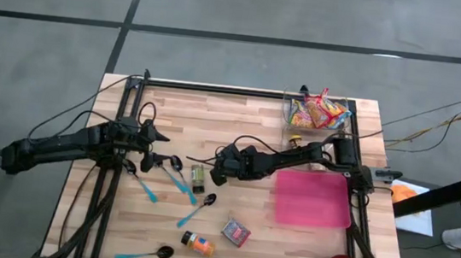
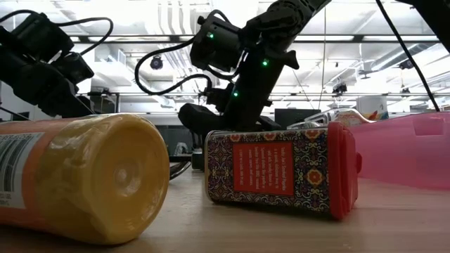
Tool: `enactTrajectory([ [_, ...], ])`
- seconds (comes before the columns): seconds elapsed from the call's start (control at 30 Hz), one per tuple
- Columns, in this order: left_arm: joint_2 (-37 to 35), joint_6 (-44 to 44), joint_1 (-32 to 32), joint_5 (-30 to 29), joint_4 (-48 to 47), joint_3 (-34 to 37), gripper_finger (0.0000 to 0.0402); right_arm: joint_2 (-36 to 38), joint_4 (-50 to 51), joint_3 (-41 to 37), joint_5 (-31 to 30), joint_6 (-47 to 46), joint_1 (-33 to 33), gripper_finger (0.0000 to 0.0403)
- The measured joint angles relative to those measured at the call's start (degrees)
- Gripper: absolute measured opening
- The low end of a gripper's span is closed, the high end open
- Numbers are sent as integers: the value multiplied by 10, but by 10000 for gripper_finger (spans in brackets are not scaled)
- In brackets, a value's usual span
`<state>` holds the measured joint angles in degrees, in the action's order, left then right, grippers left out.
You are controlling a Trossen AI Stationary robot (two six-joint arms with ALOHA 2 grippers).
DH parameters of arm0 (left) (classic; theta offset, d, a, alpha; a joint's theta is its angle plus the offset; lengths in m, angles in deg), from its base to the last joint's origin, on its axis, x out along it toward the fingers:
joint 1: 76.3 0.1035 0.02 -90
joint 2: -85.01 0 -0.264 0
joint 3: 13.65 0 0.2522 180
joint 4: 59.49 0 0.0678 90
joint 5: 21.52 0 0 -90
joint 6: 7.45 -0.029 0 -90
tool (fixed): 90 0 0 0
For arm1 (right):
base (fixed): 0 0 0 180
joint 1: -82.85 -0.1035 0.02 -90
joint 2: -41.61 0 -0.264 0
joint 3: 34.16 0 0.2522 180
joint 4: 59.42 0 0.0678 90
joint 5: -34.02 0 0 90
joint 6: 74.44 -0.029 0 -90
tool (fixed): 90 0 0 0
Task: Pick & Place Food Item
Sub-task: Put the black and green seasoning can into the bottom transparent bin
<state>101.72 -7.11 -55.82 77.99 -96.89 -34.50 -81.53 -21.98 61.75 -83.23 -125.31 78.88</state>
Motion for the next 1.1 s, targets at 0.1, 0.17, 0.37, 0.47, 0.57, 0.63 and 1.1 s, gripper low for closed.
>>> enactTrajectory([
  [0.1, 0, 0, 0, 0, 0, 0, 345, 0, 0, 0, 0, -1, 0, 263],
  [0.17, 0, 0, 0, 0, 0, 0, 345, 0, 0, 0, 0, -1, 0, 257],
  [0.37, 0, 0, 0, 0, 0, 0, 345, 0, 1, 0, 0, 0, 0, 256],
  [0.47, 0, 0, 0, 0, 0, 0, 345, 0, 1, 0, -2, -1, 0, 260],
  [0.57, 0, 0, 0, 0, 0, 0, 345, 0, 1, 0, -2, -1, 0, 255],
  [0.63, 0, 0, 0, 0, 0, 0, 345, 0, 1, 0, -2, -1, 0, 253],
  [1.1, 0, 0, 0, 0, 0, 0, 345, 9, 5, -1, -16, 1, 0, 256],
])
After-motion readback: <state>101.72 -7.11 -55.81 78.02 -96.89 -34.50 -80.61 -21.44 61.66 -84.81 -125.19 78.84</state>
